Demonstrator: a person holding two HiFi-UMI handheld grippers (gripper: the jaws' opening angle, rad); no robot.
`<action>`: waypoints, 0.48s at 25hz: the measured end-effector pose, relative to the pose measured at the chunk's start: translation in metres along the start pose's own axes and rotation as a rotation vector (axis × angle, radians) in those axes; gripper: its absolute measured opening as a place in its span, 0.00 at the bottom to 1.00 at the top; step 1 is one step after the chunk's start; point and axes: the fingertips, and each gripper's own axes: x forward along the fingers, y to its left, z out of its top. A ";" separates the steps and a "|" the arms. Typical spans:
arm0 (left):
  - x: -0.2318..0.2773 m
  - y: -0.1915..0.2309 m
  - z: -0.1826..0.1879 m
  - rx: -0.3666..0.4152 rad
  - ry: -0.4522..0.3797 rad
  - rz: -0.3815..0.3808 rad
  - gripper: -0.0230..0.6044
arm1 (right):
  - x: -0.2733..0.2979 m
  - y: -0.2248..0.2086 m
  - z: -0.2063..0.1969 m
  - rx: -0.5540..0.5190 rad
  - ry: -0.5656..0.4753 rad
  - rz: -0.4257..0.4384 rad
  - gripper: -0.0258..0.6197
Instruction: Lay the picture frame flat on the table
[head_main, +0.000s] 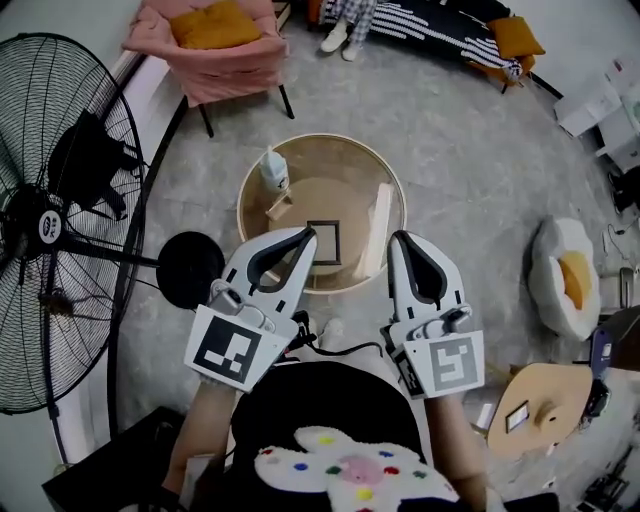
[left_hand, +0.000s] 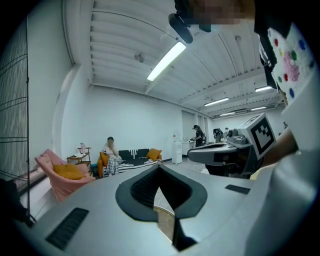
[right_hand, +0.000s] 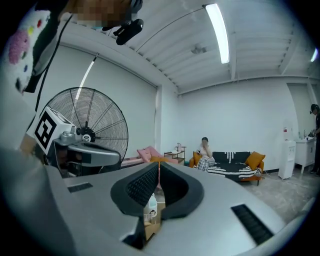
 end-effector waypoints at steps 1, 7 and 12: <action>0.000 0.000 0.000 0.003 0.000 -0.003 0.06 | -0.001 0.000 0.000 -0.006 -0.004 0.003 0.10; -0.004 0.003 -0.002 0.017 0.006 0.002 0.06 | 0.002 0.006 -0.001 -0.025 -0.004 0.016 0.10; -0.007 0.005 -0.004 0.016 0.006 0.002 0.06 | 0.006 0.011 0.000 -0.015 0.008 0.000 0.10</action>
